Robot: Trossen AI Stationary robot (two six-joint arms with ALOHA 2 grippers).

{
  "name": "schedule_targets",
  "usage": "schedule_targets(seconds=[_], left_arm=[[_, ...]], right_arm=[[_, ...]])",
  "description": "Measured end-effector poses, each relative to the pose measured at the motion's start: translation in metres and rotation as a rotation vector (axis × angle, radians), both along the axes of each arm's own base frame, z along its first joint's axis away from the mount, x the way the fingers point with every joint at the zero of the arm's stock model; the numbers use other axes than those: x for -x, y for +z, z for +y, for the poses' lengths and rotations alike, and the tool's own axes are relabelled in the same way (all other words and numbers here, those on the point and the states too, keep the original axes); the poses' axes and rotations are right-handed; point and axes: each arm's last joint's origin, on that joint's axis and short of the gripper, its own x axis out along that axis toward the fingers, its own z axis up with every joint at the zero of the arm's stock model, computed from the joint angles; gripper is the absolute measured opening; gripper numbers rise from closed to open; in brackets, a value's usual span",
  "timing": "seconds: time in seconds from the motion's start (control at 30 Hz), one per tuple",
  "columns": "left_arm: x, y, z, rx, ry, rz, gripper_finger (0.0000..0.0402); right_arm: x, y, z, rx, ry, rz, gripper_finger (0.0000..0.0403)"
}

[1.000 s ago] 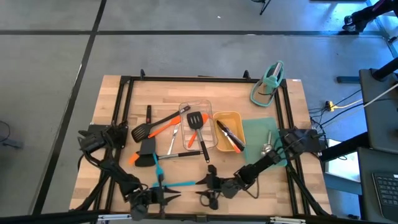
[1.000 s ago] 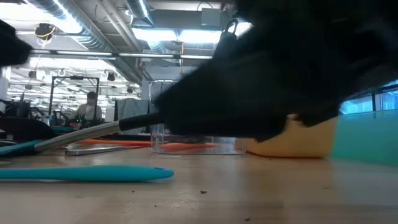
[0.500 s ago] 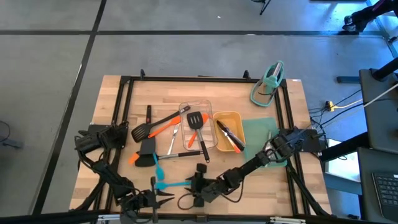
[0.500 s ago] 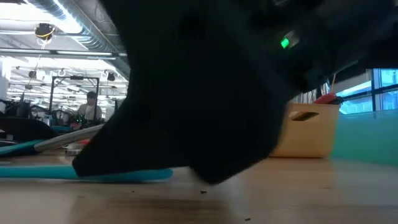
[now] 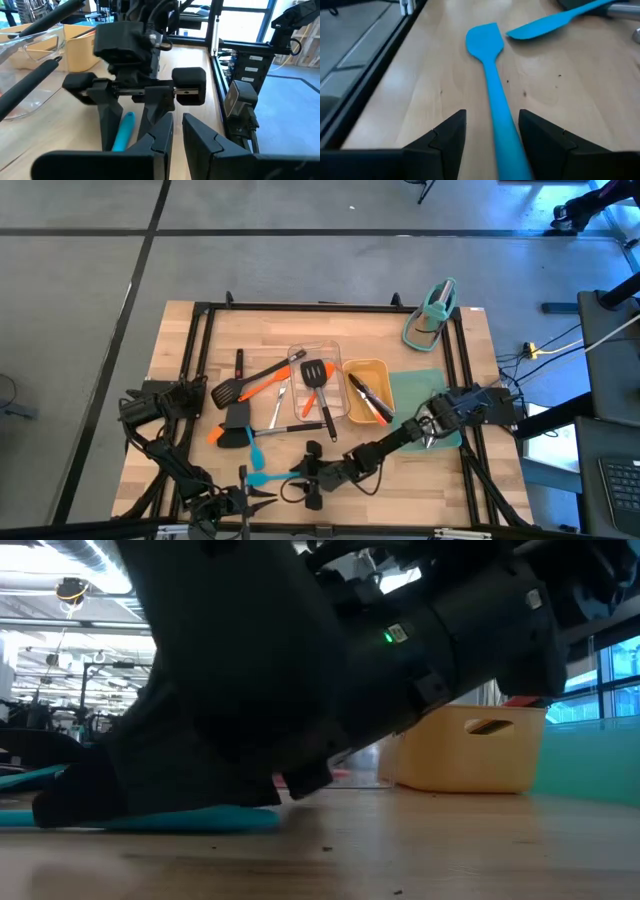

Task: Pick & Place Kitchen Items
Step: Put the blue spatula into the transparent bin

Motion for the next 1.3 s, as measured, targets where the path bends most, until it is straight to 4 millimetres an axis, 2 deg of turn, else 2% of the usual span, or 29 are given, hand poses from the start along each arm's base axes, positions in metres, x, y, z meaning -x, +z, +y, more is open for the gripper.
schedule_targets(seconds=[0.13,0.47,0.73,0.97,1.3], left_arm=[[0.0,0.0,0.0,-0.003,0.001,0.0,0.0034],[-0.001,0.0,0.001,-0.041,0.022,-0.005,0.0033],[-0.002,0.001,0.002,-0.05,0.031,-0.008,0.0031],[-0.001,0.001,0.001,-0.048,0.033,-0.012,0.0032],[0.001,0.004,-0.002,-0.027,0.022,-0.027,0.0027]], right_arm=[[-0.001,-0.004,0.0,-0.028,-0.007,0.007,0.0188],[0.005,-0.012,0.007,0.027,-0.046,-0.017,0.0188],[0.006,-0.013,0.009,-0.006,-0.067,-0.015,0.0184],[0.006,-0.013,0.008,-0.005,-0.089,-0.018,0.0139],[0.013,-0.015,0.018,0.009,-0.083,-0.017,0.0071]])
